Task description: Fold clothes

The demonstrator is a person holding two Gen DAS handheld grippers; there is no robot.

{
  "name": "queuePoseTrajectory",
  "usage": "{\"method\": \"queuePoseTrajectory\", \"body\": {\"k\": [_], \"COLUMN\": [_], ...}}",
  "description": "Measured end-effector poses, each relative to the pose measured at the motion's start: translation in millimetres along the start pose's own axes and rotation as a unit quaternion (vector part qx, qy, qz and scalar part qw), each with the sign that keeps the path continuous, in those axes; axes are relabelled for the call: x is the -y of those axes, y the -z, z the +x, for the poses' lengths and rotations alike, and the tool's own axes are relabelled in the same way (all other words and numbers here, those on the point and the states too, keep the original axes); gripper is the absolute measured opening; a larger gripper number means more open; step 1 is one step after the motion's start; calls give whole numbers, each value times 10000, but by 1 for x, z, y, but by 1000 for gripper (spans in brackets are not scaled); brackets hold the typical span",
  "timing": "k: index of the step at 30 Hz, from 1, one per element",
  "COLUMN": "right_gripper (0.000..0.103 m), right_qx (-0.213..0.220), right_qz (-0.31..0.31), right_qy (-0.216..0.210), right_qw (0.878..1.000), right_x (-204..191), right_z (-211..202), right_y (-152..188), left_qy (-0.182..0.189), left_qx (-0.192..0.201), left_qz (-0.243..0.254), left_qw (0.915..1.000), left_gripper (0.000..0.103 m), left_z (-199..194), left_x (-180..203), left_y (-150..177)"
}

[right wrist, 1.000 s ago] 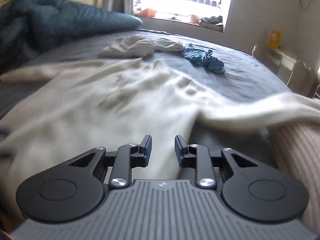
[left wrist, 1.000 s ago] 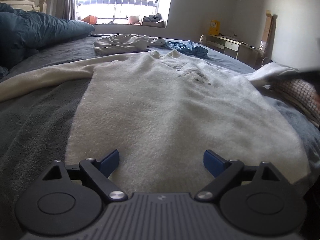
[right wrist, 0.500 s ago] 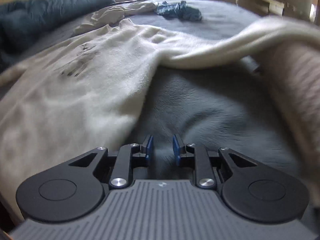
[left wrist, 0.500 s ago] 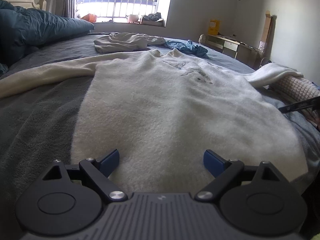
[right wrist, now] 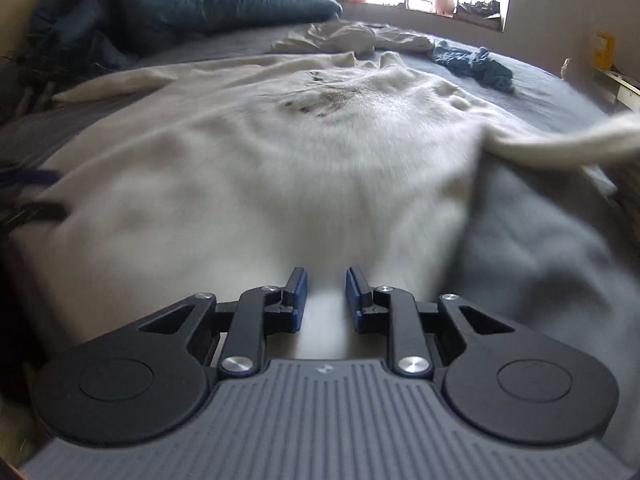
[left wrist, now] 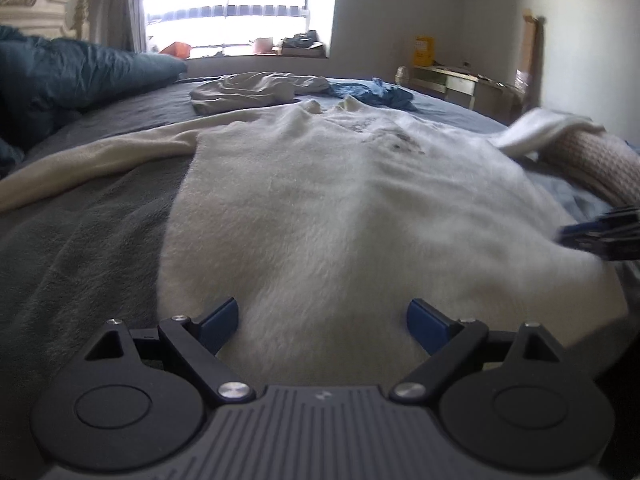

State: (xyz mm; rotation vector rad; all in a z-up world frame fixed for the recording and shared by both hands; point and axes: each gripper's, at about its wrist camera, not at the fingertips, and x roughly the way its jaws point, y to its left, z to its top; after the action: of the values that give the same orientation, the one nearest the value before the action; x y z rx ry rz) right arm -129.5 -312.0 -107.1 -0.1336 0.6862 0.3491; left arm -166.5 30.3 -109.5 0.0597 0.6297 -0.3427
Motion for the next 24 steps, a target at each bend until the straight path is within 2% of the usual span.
{"method": "queuePoseTrajectory", "body": {"k": [2, 4, 6, 8, 11, 13, 15, 17, 20, 22, 24], "right_gripper": [21, 21, 21, 22, 22, 22, 20, 21, 19, 19, 19], "right_qx": [-64, -310, -185, 150, 436, 545, 406, 288, 30, -53, -100], "right_qz": [-9, -136, -312, -435, -437, -415, -373, -357, -318, -310, -298], "right_qy": [-83, -131, -140, -178, -315, -389, -512, -452, -464, -660, -816], "right_qw": [9999, 9993, 9992, 9988, 9976, 9969, 9972, 9979, 9984, 9973, 9962], "right_x": [1, 3, 4, 5, 4, 2, 0, 0, 9, 18, 30], "right_z": [-26, -34, -42, -36, 11, 47, 90, 128, 172, 181, 166], "right_y": [11, 2, -17, -50, -99, -130, -152, -166, -169, -154, -142], "left_qy": [24, 107, 218, 322, 410, 454, 471, 468, 471, 476, 754], "left_qx": [-48, 63, 226, 412, 539, 454, 362, 255, -80, -363, -206], "left_qz": [47, 81, 114, 185, 402, 510, 636, 798, 785, 676, 321], "left_qw": [10000, 9999, 9994, 9985, 9969, 9966, 9962, 9954, 9958, 9959, 9964], "left_gripper": [92, 92, 94, 94, 94, 94, 94, 94, 93, 93, 93], "left_z": [-6, -10, -10, -1, 33, 63, 96, 130, 180, 209, 205], "left_x": [-4, -9, -13, -11, -5, 1, 5, 8, 0, -12, -35], "left_y": [-5, -21, -40, -64, -100, -123, -141, -157, -161, -155, -149]}}
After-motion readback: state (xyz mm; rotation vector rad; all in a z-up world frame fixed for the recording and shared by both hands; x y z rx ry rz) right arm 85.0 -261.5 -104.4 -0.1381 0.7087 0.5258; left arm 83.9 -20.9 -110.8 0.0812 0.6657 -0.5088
